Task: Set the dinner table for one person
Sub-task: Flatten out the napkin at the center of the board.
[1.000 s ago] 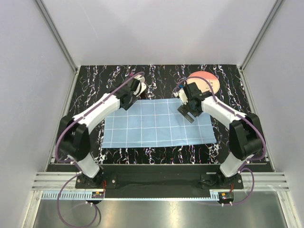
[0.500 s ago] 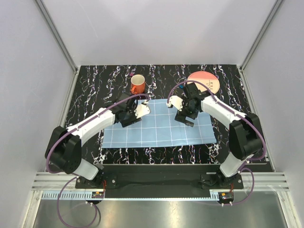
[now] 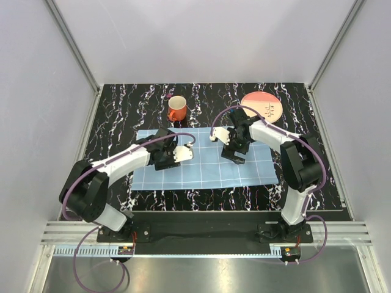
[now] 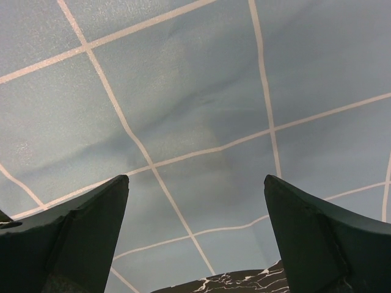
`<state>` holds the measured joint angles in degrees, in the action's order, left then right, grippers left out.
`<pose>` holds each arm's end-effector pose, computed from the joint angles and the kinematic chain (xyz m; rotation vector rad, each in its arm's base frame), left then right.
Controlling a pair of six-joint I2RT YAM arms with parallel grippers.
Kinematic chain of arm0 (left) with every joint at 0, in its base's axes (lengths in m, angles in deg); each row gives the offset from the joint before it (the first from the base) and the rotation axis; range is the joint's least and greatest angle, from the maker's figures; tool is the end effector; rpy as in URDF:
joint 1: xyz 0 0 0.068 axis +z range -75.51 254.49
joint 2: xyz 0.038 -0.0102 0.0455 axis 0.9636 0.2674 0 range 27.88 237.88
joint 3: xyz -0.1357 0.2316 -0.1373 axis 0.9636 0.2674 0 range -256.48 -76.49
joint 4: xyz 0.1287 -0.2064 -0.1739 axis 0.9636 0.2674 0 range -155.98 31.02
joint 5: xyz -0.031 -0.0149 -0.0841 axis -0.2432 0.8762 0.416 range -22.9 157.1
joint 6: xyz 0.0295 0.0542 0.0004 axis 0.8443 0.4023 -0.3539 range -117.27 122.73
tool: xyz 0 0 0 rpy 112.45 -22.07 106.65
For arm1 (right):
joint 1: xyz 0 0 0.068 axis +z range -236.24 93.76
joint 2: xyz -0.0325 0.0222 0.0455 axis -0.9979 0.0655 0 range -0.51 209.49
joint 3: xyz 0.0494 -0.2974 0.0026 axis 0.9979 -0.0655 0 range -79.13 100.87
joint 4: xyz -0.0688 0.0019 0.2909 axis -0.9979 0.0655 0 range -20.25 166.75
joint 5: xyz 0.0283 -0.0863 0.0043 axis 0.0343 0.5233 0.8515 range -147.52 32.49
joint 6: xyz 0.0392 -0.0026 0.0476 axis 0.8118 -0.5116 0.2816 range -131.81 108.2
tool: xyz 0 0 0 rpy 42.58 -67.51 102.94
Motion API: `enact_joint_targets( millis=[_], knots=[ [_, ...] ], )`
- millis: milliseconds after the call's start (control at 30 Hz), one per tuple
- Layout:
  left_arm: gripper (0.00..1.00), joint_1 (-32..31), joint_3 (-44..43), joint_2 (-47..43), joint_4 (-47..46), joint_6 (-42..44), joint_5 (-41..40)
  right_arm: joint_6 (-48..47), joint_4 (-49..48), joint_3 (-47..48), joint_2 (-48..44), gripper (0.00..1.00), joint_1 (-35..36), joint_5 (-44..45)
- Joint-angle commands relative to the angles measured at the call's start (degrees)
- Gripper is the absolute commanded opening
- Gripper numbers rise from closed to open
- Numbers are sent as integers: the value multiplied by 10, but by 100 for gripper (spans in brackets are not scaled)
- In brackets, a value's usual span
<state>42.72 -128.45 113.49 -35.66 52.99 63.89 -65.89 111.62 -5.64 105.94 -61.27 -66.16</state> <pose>0.2740 -0.1666 0.1902 1.7566 2.0460 0.1747 0.3651 0.1778 0.1746 -1.8333 2.1767 0.1128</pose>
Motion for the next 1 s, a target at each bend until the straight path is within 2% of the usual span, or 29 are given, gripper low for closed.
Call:
enact_joint_targets(
  millis=[0, 100, 133, 433, 967],
  knots=[
    [58, 0, -13, 18, -33, 16, 0, -2, -19, 19, 5, 100, 2, -5],
    [59, 0, -21, 40, -28, 26, -2, 6, -25, 16, 10, 100, -1, -3],
    [98, 0, -28, 48, -26, 33, -4, 9, -25, 16, 14, 100, -2, -4],
    [99, 0, -67, 115, -4, 52, -4, 44, -30, -3, 17, 100, -11, -4],
    [99, -7, -122, 149, 10, 53, 20, 79, -40, -104, -41, 100, -44, -1]
  ],
)
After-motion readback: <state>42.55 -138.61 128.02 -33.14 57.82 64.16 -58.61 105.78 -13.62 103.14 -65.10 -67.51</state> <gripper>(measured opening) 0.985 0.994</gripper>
